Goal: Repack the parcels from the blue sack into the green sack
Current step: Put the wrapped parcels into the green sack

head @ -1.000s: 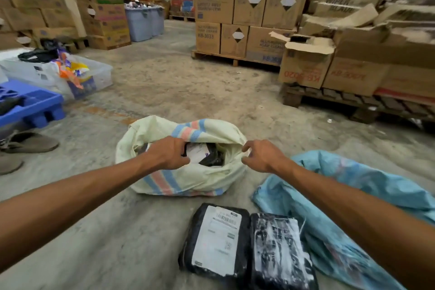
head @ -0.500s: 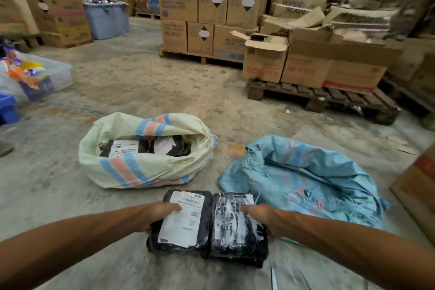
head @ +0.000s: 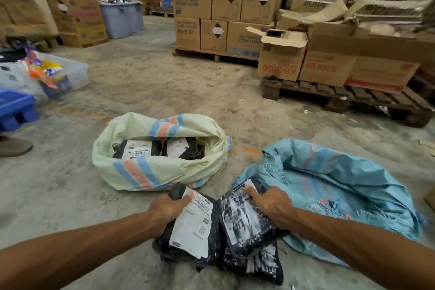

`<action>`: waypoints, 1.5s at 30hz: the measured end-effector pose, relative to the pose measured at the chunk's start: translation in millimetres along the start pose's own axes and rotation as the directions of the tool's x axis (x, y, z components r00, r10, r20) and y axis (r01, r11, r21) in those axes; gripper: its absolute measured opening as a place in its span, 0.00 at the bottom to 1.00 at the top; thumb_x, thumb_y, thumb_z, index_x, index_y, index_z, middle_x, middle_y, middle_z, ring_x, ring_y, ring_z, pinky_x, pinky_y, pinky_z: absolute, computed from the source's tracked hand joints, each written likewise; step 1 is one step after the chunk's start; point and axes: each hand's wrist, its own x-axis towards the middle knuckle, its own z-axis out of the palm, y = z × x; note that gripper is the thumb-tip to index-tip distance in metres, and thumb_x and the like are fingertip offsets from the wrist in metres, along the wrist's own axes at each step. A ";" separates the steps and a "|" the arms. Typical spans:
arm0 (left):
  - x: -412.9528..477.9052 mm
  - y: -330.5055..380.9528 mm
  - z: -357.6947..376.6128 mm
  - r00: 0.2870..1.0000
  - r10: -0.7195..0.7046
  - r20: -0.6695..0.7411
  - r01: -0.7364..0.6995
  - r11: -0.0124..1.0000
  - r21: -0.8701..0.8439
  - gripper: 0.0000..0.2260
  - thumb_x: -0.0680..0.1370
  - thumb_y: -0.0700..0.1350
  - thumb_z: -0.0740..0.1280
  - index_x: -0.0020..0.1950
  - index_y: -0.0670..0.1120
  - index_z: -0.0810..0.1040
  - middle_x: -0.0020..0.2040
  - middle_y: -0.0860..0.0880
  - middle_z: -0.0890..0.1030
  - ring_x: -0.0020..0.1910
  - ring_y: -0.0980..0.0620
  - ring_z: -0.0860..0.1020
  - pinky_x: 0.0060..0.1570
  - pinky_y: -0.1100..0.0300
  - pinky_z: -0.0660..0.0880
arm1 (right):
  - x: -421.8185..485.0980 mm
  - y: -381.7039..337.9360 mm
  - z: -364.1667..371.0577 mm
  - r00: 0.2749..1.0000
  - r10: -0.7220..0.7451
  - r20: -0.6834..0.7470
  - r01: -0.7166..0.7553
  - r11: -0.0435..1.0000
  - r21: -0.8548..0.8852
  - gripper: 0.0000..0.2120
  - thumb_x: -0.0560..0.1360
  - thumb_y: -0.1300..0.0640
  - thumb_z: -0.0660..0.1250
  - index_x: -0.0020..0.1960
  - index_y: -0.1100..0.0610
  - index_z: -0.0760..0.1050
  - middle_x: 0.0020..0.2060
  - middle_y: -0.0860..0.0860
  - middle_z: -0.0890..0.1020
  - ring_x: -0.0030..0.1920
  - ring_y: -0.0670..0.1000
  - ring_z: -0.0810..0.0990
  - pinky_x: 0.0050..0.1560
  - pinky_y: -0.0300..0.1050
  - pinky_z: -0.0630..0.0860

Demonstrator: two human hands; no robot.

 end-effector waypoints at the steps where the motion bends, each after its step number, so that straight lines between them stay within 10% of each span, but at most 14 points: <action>1: -1.1 9.9 -10.3 0.999 0.046 0.004 -0.047 0.998 0.049 0.26 0.65 0.66 0.75 0.48 0.44 0.84 0.46 0.47 0.86 0.43 0.47 0.85 0.50 0.49 0.82 | 5.6 -6.4 -7.3 1.000 -0.020 -0.001 0.020 1.000 -0.011 0.30 0.73 0.29 0.62 0.32 0.56 0.66 0.28 0.49 0.71 0.28 0.48 0.69 0.27 0.40 0.66; 7: -14.4 81.6 -109.0 0.991 0.071 0.109 -0.061 0.994 -0.095 0.26 0.72 0.61 0.73 0.59 0.41 0.81 0.49 0.42 0.86 0.47 0.43 0.85 0.45 0.51 0.83 | 26.6 -64.9 -54.0 0.889 -0.034 0.457 -0.090 0.965 0.247 0.33 0.72 0.29 0.65 0.66 0.52 0.75 0.64 0.54 0.78 0.53 0.54 0.80 0.54 0.47 0.77; 11: -12.2 107.1 -169.5 0.992 0.048 0.116 -0.012 0.956 -0.292 0.19 0.77 0.56 0.68 0.58 0.42 0.81 0.52 0.39 0.85 0.40 0.46 0.86 0.41 0.48 0.82 | 37.6 -108.4 -49.3 0.760 -0.195 0.620 -0.111 0.901 0.419 0.31 0.71 0.32 0.69 0.63 0.54 0.81 0.57 0.57 0.84 0.55 0.57 0.84 0.57 0.53 0.81; 15: 9.6 109.3 -209.9 0.990 -0.006 0.138 0.052 0.940 -0.336 0.18 0.79 0.53 0.66 0.58 0.39 0.81 0.49 0.38 0.85 0.37 0.44 0.86 0.41 0.45 0.81 | 38.8 -162.5 -33.3 0.650 -0.283 0.705 -0.149 0.863 0.483 0.23 0.77 0.45 0.63 0.35 0.61 0.84 0.32 0.56 0.84 0.27 0.51 0.82 0.27 0.39 0.78; 20: 55.2 103.7 -231.9 0.983 -0.063 0.174 0.106 0.962 -0.250 0.18 0.80 0.51 0.66 0.59 0.37 0.80 0.51 0.36 0.85 0.39 0.43 0.86 0.44 0.43 0.81 | 60.7 -220.9 4.0 0.602 -0.243 0.761 -0.087 0.927 0.365 0.16 0.82 0.47 0.60 0.54 0.58 0.80 0.45 0.52 0.84 0.39 0.48 0.83 0.40 0.41 0.80; 23: 92.4 106.8 -248.3 0.977 -0.104 0.187 0.129 0.984 -0.124 0.19 0.81 0.51 0.64 0.61 0.36 0.79 0.50 0.36 0.85 0.39 0.43 0.86 0.39 0.48 0.83 | 80.9 -237.8 21.9 0.702 -0.150 0.697 -0.068 0.959 0.275 0.19 0.72 0.43 0.73 0.45 0.60 0.85 0.43 0.54 0.86 0.46 0.52 0.82 0.45 0.39 0.81; 27: 146.4 127.4 -260.8 0.970 -0.147 0.191 0.127 0.985 0.113 0.18 0.82 0.50 0.64 0.63 0.38 0.77 0.50 0.38 0.85 0.43 0.44 0.85 0.43 0.52 0.83 | 187.5 -234.2 76.3 0.757 -0.069 0.650 -0.030 0.990 0.141 0.60 0.46 0.26 0.78 0.73 0.50 0.71 0.67 0.48 0.75 0.66 0.52 0.75 0.73 0.58 0.67; 30: 182.8 144.7 -259.7 0.971 -0.132 0.197 0.096 0.978 0.185 0.18 0.82 0.50 0.64 0.64 0.38 0.77 0.55 0.37 0.83 0.51 0.41 0.83 0.49 0.47 0.81 | 214.8 -244.8 78.6 0.828 -0.021 0.560 -0.058 0.991 0.123 0.39 0.71 0.35 0.70 0.74 0.57 0.69 0.67 0.56 0.77 0.66 0.56 0.77 0.71 0.54 0.69; 33: 208.8 155.3 -253.7 0.984 -0.102 0.148 0.086 0.990 0.110 0.17 0.82 0.51 0.63 0.61 0.38 0.77 0.50 0.37 0.84 0.42 0.42 0.84 0.36 0.49 0.83 | 222.2 -260.5 70.9 0.896 -0.040 0.442 -0.033 0.987 0.158 0.26 0.78 0.43 0.64 0.67 0.61 0.74 0.60 0.60 0.81 0.59 0.59 0.81 0.62 0.56 0.78; 36: 229.6 154.4 -242.7 0.998 -0.047 0.048 0.048 0.999 -0.024 0.17 0.82 0.51 0.63 0.62 0.38 0.77 0.49 0.38 0.84 0.45 0.41 0.83 0.48 0.46 0.82 | 225.5 -270.6 67.6 0.949 -0.094 0.300 0.005 0.959 0.284 0.17 0.84 0.47 0.57 0.54 0.60 0.75 0.45 0.57 0.80 0.49 0.57 0.79 0.50 0.48 0.77; 39: 248.3 139.4 -225.2 0.995 0.042 -0.086 -0.056 0.984 -0.167 0.21 0.80 0.53 0.66 0.64 0.38 0.77 0.57 0.40 0.83 0.53 0.42 0.82 0.56 0.47 0.79 | 237.0 -271.3 81.1 0.987 -0.114 0.111 0.059 0.911 0.407 0.19 0.82 0.45 0.61 0.43 0.59 0.74 0.35 0.55 0.77 0.36 0.55 0.76 0.39 0.45 0.73; 42: 256.2 111.6 -205.6 0.973 0.081 -0.215 -0.120 0.977 -0.174 0.29 0.77 0.56 0.70 0.71 0.39 0.71 0.65 0.41 0.77 0.58 0.42 0.79 0.52 0.54 0.75 | 243.7 -265.0 106.7 0.984 -0.151 0.091 0.080 0.843 0.532 0.32 0.66 0.38 0.75 0.62 0.58 0.77 0.55 0.55 0.83 0.53 0.58 0.82 0.57 0.53 0.80; 45: 253.8 86.1 -200.5 0.968 0.057 -0.246 -0.081 0.992 -0.092 0.30 0.77 0.58 0.69 0.73 0.41 0.69 0.68 0.40 0.75 0.62 0.41 0.77 0.56 0.54 0.74 | 219.7 -252.9 121.2 0.954 -0.289 0.074 0.246 0.903 0.353 0.49 0.68 0.42 0.77 0.80 0.55 0.55 0.73 0.51 0.69 0.71 0.56 0.71 0.71 0.51 0.69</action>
